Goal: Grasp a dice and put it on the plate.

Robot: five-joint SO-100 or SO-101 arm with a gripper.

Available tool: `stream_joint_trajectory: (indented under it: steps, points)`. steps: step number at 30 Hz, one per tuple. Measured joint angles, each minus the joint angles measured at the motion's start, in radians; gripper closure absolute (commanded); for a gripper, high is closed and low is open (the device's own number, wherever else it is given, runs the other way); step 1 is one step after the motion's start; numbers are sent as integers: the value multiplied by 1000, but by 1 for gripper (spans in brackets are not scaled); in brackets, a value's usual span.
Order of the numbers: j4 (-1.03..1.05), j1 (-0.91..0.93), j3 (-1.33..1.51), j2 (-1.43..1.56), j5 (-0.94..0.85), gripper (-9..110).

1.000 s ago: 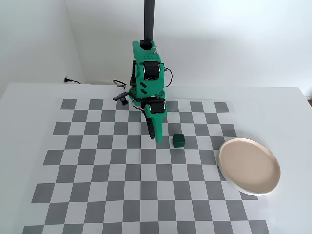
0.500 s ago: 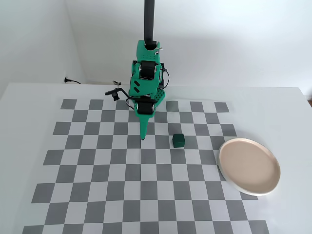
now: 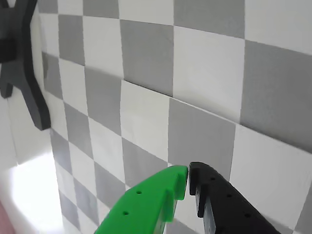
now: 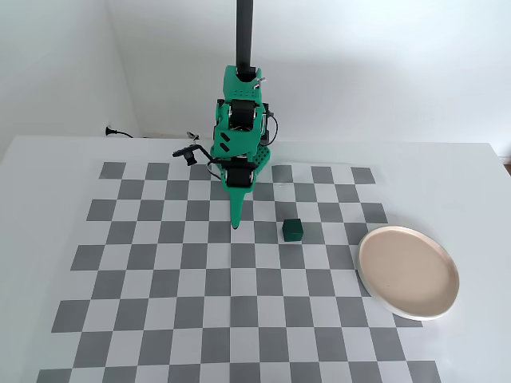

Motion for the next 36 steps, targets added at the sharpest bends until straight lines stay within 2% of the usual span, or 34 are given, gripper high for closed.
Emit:
stream_joint_trajectory:
  steps: [23,30,36]
  points:
    - [3,0,0,0,-1158,106]
    - [-5,-8,0,0,-1447,106]
    - [52,-40,0,0,-1626,106]
